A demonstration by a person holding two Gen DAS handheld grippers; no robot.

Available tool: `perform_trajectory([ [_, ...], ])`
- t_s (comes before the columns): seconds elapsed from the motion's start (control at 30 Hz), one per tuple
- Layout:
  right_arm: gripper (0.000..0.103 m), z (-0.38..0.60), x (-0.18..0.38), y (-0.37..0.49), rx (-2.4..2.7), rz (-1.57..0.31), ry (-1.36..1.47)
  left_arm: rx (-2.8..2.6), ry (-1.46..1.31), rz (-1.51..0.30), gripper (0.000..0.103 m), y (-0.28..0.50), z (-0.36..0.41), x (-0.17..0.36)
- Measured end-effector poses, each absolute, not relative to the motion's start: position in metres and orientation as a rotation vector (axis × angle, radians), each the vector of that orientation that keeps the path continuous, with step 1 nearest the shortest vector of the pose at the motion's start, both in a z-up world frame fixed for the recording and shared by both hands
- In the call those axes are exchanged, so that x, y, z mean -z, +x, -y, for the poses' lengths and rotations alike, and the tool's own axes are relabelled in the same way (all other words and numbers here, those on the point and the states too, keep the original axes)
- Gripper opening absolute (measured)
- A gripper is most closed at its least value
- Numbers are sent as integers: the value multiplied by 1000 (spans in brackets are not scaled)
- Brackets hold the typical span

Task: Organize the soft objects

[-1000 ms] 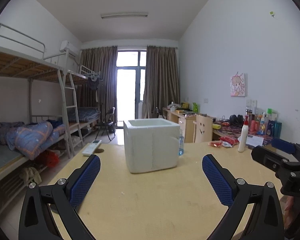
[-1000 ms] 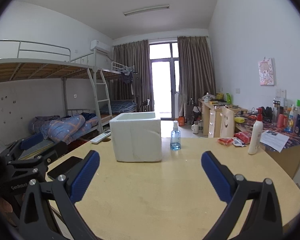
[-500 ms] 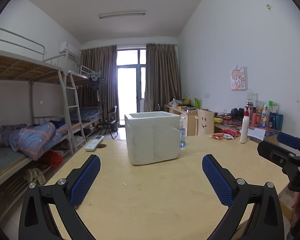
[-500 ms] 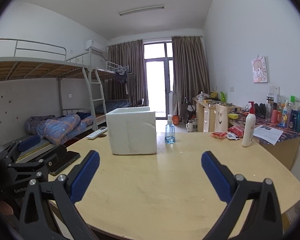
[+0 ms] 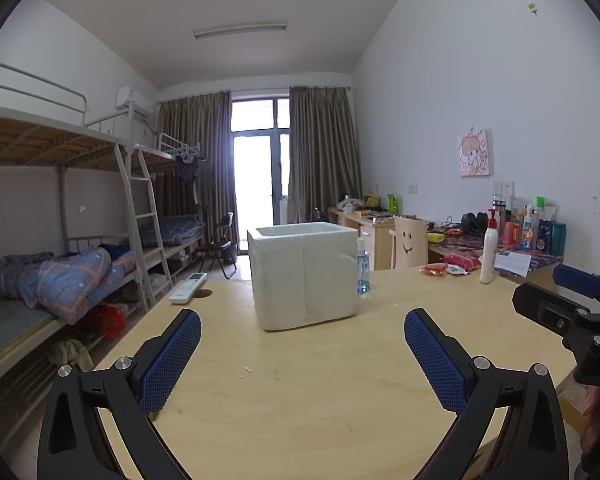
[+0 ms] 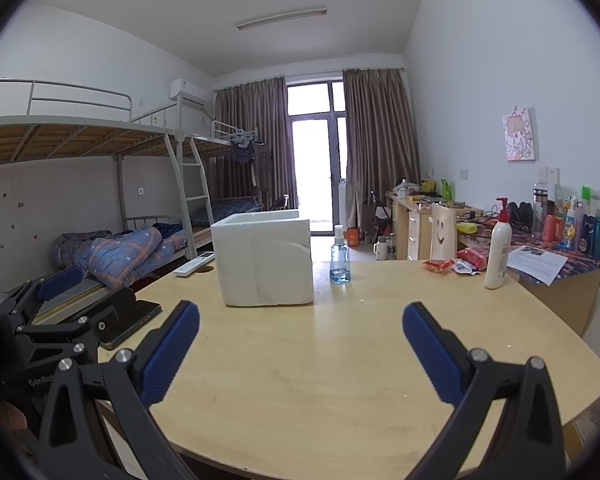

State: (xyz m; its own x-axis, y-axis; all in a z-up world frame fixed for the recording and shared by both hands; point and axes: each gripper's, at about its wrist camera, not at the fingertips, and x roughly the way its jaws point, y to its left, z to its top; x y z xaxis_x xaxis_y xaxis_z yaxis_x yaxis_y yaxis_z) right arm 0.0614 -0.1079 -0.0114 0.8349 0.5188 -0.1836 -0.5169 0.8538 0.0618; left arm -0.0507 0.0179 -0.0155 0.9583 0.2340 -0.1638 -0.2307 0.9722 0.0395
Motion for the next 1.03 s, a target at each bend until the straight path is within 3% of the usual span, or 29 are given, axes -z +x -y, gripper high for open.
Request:
perform_trajectory([
  [1.03,103,107,14,62,-549,-206,2,-230,23,-169,102,-52,-14,13],
])
